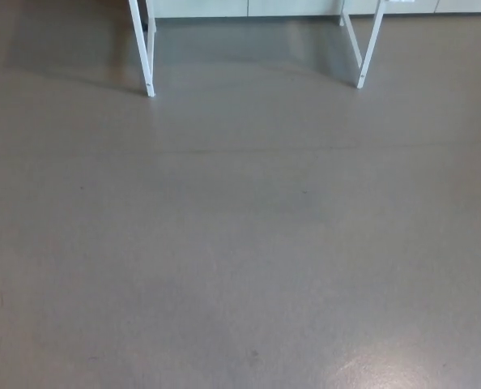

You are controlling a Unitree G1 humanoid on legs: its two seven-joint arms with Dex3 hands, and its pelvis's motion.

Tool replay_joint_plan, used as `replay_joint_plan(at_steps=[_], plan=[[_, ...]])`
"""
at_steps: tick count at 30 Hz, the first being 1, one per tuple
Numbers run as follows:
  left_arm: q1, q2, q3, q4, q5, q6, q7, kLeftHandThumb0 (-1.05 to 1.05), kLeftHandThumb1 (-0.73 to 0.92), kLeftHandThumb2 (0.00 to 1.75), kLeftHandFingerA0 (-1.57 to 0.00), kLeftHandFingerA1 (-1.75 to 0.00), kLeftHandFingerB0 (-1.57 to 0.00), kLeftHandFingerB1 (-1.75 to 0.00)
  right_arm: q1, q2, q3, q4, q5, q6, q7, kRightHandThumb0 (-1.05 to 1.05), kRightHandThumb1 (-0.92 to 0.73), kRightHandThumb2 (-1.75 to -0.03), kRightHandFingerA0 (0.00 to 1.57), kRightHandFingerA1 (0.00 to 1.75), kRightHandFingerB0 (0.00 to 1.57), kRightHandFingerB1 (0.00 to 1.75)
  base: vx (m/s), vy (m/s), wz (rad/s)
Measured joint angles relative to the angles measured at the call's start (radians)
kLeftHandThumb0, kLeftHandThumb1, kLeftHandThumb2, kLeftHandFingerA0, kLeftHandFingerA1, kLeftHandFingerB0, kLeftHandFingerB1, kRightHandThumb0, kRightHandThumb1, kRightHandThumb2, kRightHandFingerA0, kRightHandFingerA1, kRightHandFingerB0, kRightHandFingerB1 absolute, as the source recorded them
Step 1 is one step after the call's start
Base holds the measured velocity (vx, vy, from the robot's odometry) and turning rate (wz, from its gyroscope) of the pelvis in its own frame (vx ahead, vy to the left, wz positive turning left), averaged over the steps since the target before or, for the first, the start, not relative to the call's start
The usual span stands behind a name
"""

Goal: The robot walks towards a desk on which a file tray is kept in the middle and a toilet paper roll is kept on its right. The robot uses its right hand to hook on finger in the gap of the roll and grabs it, lifts it and places it on the tray.

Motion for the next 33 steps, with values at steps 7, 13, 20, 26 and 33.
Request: replay_joint_plan(at_steps=[7, 13, 20, 26, 33], plan=[[0.014, -0.001, 0.031, -0.045, -0.038, 0.030, -0.047, -0.95, 0.81, 0.76, -0.01, -0.96, 0.00, -0.82, 0.011, -0.025, 0.019, 0.010, 0.006, -0.012, 0.044, -0.78, -0.50, -0.86, 0.24, 0.57, 0.06, 0.50, -0.05, 0.035, 0.04], [0.017, -0.006, 0.041, -0.034, -0.050, 0.065, -0.070, -1.05, 0.63, 1.16, -0.11, -0.78, -0.08, -0.69, 0.008, -0.025, -0.005, 0.016, 0.028, -0.014, 0.076, -0.42, -0.40, -1.00, 0.03, 0.52, 0.00, 0.53, 0.15, 0.277, -0.18], [0.031, 0.006, 0.040, -0.077, -0.061, 0.071, -0.074, -1.05, 0.65, 1.17, -0.14, -0.78, -0.06, -0.66, 0.017, -0.023, 0.006, 0.025, 0.035, -0.035, 0.111, -0.42, -0.35, -0.97, 0.05, 0.52, 0.01, 0.53, 0.25, 0.214, 0.00], [0.040, 0.001, 0.043, -0.061, -0.069, 0.083, -0.075, -1.05, 0.63, 1.15, -0.12, -0.77, -0.04, -0.64, 0.010, -0.023, -0.012, 0.043, 0.051, -0.049, 0.134, -0.40, -0.40, -0.98, 0.06, 0.54, 0.02, 0.53, 0.28, -0.076, 0.11], [0.024, -0.014, 0.027, -0.014, -0.069, 0.077, -0.071, -1.04, 0.70, 1.20, -0.21, -0.79, 0.00, -0.60, -0.004, -0.027, -0.032, 0.073, 0.064, -0.051, 0.161, -0.40, -0.42, -0.98, 0.07, 0.55, 0.03, 0.54, 0.39, -0.190, 0.23]])
